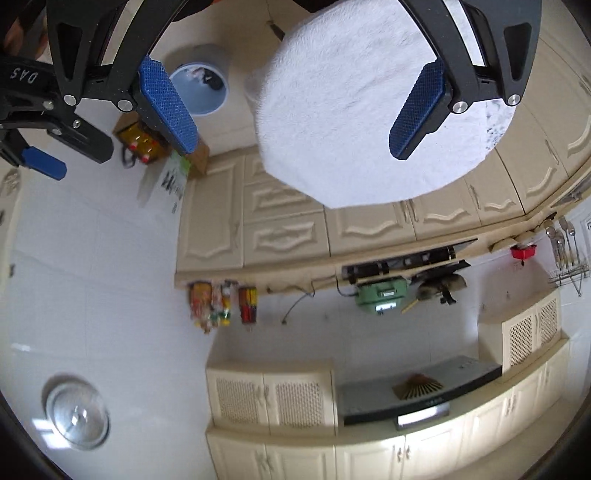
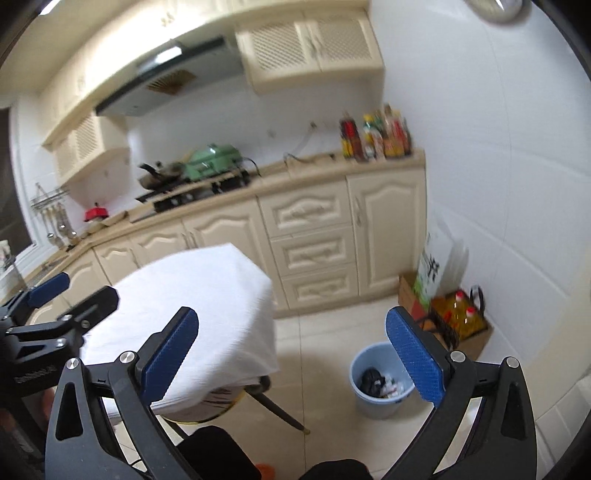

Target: Collect trash

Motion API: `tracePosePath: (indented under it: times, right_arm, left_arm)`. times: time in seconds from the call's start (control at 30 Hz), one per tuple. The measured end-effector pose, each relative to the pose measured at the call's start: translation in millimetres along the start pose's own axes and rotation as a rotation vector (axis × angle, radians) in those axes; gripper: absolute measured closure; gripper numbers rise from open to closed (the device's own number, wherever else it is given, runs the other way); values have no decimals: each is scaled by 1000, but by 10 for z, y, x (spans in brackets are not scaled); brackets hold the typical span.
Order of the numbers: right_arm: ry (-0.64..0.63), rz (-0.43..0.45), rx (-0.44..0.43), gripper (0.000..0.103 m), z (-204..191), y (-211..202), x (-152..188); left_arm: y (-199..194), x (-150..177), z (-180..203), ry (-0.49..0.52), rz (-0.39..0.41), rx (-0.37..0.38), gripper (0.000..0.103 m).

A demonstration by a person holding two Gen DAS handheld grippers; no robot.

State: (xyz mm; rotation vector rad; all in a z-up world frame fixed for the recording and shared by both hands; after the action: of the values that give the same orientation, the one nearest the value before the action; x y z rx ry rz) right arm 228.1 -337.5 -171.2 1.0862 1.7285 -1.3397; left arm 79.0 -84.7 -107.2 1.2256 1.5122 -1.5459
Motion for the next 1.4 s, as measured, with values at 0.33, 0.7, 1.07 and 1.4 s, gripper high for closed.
tracePosePath:
  times: [0.33,0.7,1.07,1.4]
  right_arm:
    - [-84,140,-22,0,-743,-935,-98]
    - [-127,173,-24,0,-1006,-1158,-107]
    - [-162,225,25,0,-1127,-1354,-128]
    - [-173,238,-5,0,-1185,-1378,-130]
  left_arm:
    - [-1698,425,-411,-57,139,-11,1]
    - [-2201,740,-430,-78,174,-23,1]
    - [-1841,572,-415,-87,213,-47,1]
    - [-1756,555,-207,-103,221,-76,1]
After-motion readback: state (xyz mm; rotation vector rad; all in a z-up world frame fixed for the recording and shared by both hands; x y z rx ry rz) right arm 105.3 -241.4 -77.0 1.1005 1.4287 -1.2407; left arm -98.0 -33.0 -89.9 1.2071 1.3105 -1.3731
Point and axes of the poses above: each gripper's, at about its wrist camera, not at the fingertips, and y roughly the way its jaws point, z to its right, x to its underside, the point moved 3 cm from there along y, roughly the way its jaws point, and after that the axes turned 4 degrees about -x, right-handed, at the moved point
